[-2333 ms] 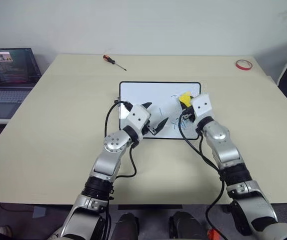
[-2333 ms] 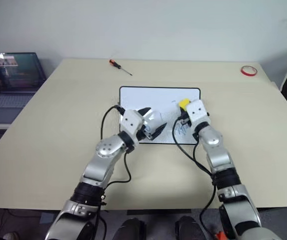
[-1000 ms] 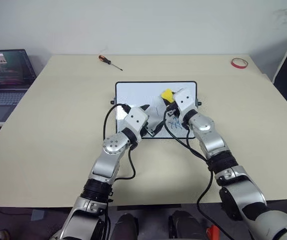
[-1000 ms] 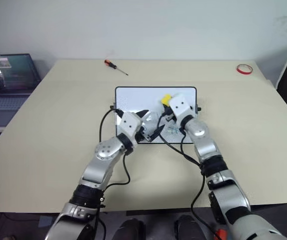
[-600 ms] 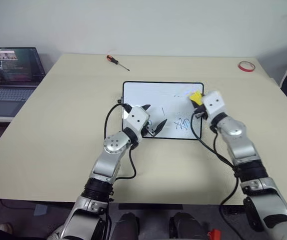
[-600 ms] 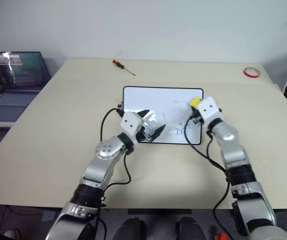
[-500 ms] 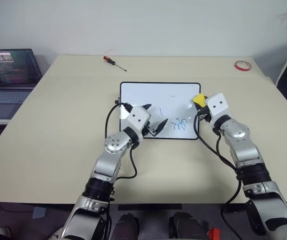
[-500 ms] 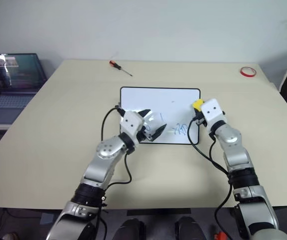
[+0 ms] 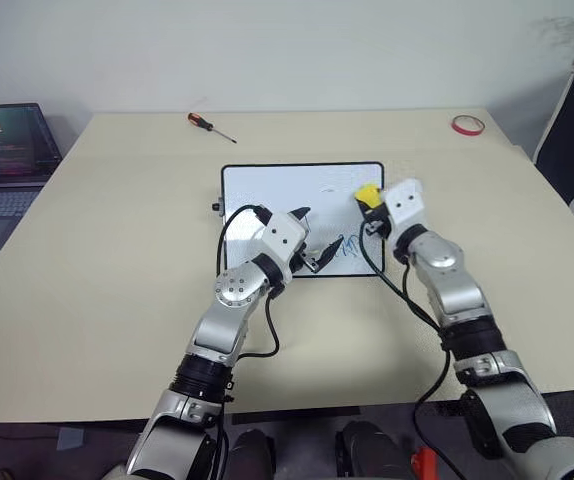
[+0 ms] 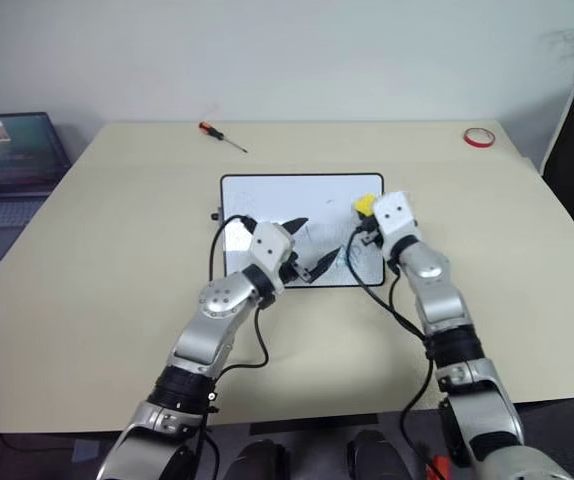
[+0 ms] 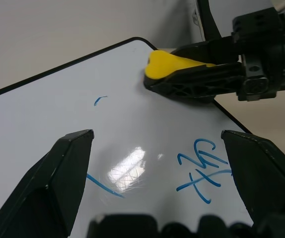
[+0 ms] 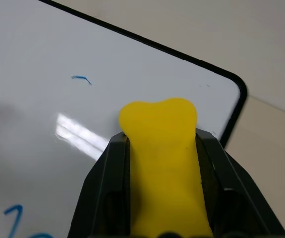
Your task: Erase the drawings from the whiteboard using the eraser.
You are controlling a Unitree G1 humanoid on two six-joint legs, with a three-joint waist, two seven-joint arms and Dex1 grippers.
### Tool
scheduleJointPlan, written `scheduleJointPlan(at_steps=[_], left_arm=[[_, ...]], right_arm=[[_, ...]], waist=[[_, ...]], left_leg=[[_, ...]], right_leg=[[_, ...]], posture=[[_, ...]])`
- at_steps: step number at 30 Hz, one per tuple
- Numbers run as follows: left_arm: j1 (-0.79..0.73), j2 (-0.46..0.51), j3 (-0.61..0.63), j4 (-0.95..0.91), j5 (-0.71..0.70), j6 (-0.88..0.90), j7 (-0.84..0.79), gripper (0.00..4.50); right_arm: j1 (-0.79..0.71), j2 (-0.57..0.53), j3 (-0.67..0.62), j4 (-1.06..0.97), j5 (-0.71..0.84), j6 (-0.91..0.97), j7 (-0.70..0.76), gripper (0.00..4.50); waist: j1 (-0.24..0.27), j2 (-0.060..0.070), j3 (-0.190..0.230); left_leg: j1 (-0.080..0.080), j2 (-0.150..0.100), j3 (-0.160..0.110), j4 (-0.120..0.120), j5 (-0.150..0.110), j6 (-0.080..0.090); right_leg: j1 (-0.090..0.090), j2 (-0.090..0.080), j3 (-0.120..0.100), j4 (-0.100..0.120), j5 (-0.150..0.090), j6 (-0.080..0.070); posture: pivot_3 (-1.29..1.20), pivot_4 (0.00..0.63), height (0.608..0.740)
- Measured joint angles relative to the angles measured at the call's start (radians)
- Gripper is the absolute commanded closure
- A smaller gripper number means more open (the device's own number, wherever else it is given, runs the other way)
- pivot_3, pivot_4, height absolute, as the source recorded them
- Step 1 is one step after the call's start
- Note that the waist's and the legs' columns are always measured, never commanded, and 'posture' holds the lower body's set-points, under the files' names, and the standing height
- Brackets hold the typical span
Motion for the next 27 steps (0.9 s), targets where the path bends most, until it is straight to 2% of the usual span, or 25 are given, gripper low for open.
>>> scheduleJointPlan(at_steps=[6, 12, 20, 27], left_arm=[[0.017, 0.010, 0.002, -0.006, 0.000, 0.002, 0.005, 0.00], [0.035, 0.020, 0.007, -0.018, 0.000, 0.010, 0.013, 0.00], [0.061, 0.033, 0.008, -0.064, 0.000, 0.026, 0.023, 0.00], [0.147, 0.076, 0.022, -0.139, -0.010, 0.046, 0.011, 0.00]], right_arm=[[-0.108, 0.051, 0.041, 0.127, -0.018, -0.039, 0.000, 3.20], [-0.155, 0.093, 0.062, 0.199, -0.034, -0.066, 0.003, 3.20], [-0.137, 0.109, 0.057, 0.196, -0.020, -0.101, 0.021, 3.20], [-0.067, 0.061, 0.014, 0.105, 0.028, -0.096, 0.041, 3.20]], waist=[[0.005, 0.000, 0.000], [0.008, 0.000, 0.000], [0.010, 0.000, 0.000], [0.015, 0.001, 0.001]], left_leg=[[-0.001, 0.001, 0.000, 0.000, 0.000, 0.000], [-0.001, 0.001, -0.001, 0.000, 0.000, 0.000], [-0.003, 0.002, -0.002, 0.000, 0.000, 0.000], [-0.010, 0.002, -0.005, 0.000, 0.000, 0.000]], right_leg=[[-0.001, -0.001, 0.000, 0.000, 0.000, 0.000], [-0.001, -0.002, 0.000, 0.001, 0.000, 0.000], [-0.001, -0.002, 0.000, 0.000, 0.000, 0.000], [-0.006, -0.004, -0.001, -0.002, 0.000, 0.000]], posture=[[0.00, 0.150, 0.740], [0.00, 0.150, 0.740], [0.00, 0.150, 0.740], [0.00, 0.150, 0.740]])
